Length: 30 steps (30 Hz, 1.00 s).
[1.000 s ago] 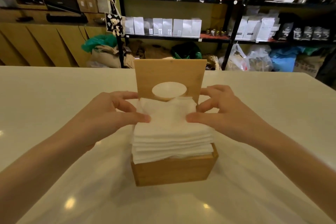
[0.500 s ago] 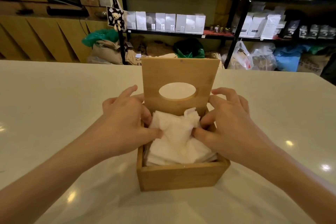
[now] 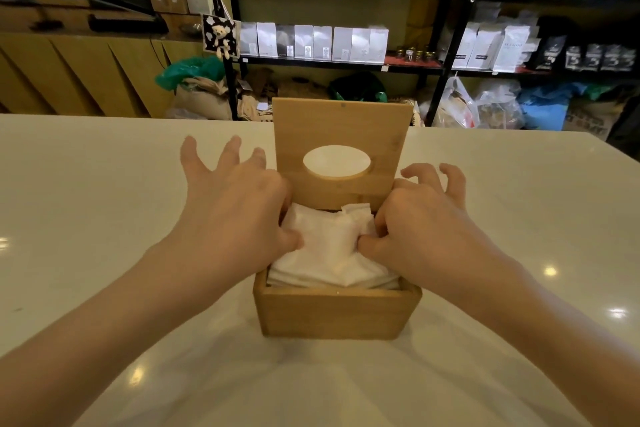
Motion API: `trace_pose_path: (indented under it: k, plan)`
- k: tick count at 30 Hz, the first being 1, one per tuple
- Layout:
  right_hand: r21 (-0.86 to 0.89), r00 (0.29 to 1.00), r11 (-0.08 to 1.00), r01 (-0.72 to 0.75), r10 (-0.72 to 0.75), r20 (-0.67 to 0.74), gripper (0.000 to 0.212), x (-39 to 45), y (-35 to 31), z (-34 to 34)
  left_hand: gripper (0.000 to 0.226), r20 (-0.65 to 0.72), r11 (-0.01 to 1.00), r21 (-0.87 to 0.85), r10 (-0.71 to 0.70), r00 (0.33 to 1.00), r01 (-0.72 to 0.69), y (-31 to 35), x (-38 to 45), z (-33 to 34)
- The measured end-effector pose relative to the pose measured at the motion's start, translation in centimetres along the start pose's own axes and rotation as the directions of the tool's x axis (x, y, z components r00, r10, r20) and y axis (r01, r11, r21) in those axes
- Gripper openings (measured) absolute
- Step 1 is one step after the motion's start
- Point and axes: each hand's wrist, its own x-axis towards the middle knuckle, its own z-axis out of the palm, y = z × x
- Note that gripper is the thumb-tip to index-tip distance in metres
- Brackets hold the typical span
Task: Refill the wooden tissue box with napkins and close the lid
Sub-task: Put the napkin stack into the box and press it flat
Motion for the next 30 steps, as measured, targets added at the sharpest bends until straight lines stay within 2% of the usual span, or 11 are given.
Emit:
trace_pose_path:
  k: [3,5,7,8,9,12,17,20,24,30]
  plan:
    - [-0.053,0.993,0.998,0.019,-0.025,-0.113,0.017,-0.7,0.2,-0.6,0.032,-0.081,0.998,-0.056,0.0,0.997,-0.004,-0.1,-0.8,-0.1]
    - [0.139,0.983,0.988,0.069,-0.043,-0.179,0.013,-1.1,0.8,-1.4,0.021,-0.059,0.975,-0.221,0.026,0.998,-0.038,-0.5,-1.3,-0.3]
    - [0.375,0.992,0.923,0.09,-0.048,-0.12,0.015,-1.2,1.2,-1.7,0.013,-0.018,0.912,-0.407,0.051,0.999,-0.054,-0.9,-1.6,-0.5]
    - [0.44,0.995,0.894,0.083,-0.05,-0.087,0.01,-1.1,1.5,-1.5,0.016,0.001,0.89,-0.452,0.065,0.998,-0.058,-1.1,-1.7,-0.5]
    - [0.475,0.996,0.877,0.075,-0.047,-0.07,0.006,-1.0,1.8,-1.2,0.021,0.012,0.885,-0.46,0.079,0.997,-0.065,-1.2,-1.6,-0.4]
    - [0.5,0.999,0.865,0.04,-0.021,-0.042,0.022,-1.1,2.1,-0.2,0.04,0.045,0.914,-0.398,0.109,0.993,-0.082,-1.1,-1.6,0.1]
    - [0.366,0.999,0.93,0.041,-0.035,-0.023,0.048,-1.5,1.5,-0.3,0.06,0.117,0.964,-0.246,0.135,0.984,-0.103,-0.7,-1.5,0.8]
    - [0.245,0.989,0.969,0.028,-0.062,0.132,0.057,-1.6,1.2,-0.6,0.064,0.134,0.985,-0.151,0.105,0.985,-0.085,-0.6,-1.4,0.9]
    - [0.025,0.955,0.999,0.04,-0.046,0.292,0.055,-1.1,1.0,-0.8,0.066,0.18,0.998,-0.011,0.069,0.981,-0.068,-0.4,-1.0,0.9]
    - [-0.048,0.919,0.999,0.016,0.004,0.395,0.048,-0.8,0.6,-0.8,0.066,0.274,0.99,0.079,0.095,0.957,-0.121,0.0,-0.2,0.3]
